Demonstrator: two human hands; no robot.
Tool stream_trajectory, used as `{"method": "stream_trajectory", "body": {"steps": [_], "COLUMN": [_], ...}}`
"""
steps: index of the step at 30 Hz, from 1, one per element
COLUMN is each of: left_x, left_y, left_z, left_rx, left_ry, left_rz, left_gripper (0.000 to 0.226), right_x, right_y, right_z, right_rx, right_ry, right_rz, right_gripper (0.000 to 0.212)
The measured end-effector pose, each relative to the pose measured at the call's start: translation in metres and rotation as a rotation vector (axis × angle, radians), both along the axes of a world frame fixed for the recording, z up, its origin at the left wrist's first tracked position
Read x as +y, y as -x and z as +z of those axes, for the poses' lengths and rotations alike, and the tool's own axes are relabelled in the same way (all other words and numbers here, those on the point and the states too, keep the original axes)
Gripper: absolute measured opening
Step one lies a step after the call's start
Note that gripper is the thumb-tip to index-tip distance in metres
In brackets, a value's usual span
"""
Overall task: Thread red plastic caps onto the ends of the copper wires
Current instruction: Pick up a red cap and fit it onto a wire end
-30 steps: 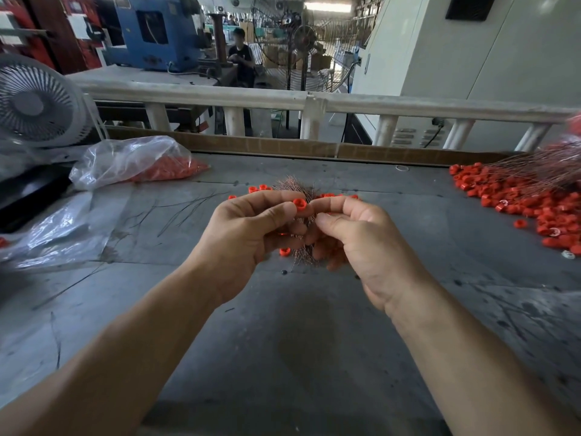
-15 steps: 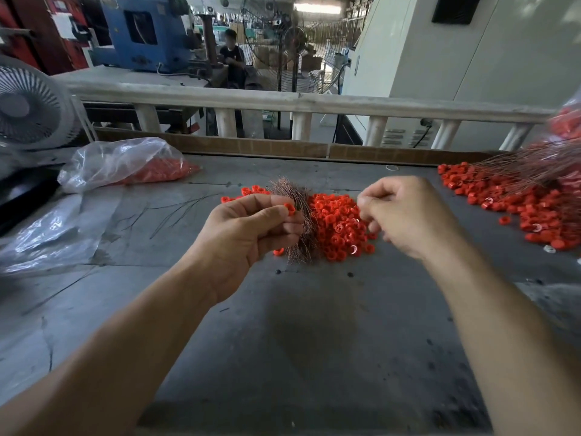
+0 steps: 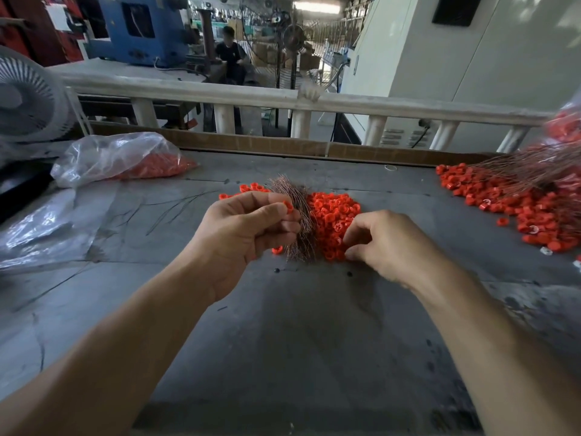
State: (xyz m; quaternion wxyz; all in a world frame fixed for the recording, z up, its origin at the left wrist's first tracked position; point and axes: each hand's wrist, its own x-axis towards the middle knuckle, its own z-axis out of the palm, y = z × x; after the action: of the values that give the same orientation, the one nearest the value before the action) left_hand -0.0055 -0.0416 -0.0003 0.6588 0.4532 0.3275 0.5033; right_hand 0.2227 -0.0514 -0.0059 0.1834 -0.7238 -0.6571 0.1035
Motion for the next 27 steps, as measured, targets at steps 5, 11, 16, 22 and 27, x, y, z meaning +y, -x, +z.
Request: {"method": "stream_trajectory", "body": {"steps": [5, 11, 16, 22, 27], "left_x": [0.000, -0.003, -0.004, -0.007, -0.007], "left_y": [-0.002, -0.006, -0.011, -0.013, -0.013], "left_z": [-0.002, -0.006, -0.008, -0.010, -0.008], "left_rx": [-0.004, 0.005, -0.003, 0.025, 0.038], "left_ry": [0.002, -0.030, -0.052, -0.074, -0.088], "left_rz": [-0.002, -0.033, -0.050, -0.053, -0.055], "left_gripper": [0.020, 0.024, 0.027, 0.030, 0.028], "right_x": [0.000, -0.001, -0.007, -0.011, -0.013], "right_y": [0.000, -0.002, 0.014, 0.022, 0.030], "right_z": [-0.003, -0.005, 0.001, 0.001, 0.000], "right_rx": [-0.047, 0.549, 1.003, 0.965, 0.951], "right_ry": [-0.074, -0.229, -0.210, -0.276, -0.271], "right_rz": [0.048, 0.038, 0.178, 0.298, 0.298], "right_gripper": [0.008, 0.013, 0.010, 0.014, 0.010]}}
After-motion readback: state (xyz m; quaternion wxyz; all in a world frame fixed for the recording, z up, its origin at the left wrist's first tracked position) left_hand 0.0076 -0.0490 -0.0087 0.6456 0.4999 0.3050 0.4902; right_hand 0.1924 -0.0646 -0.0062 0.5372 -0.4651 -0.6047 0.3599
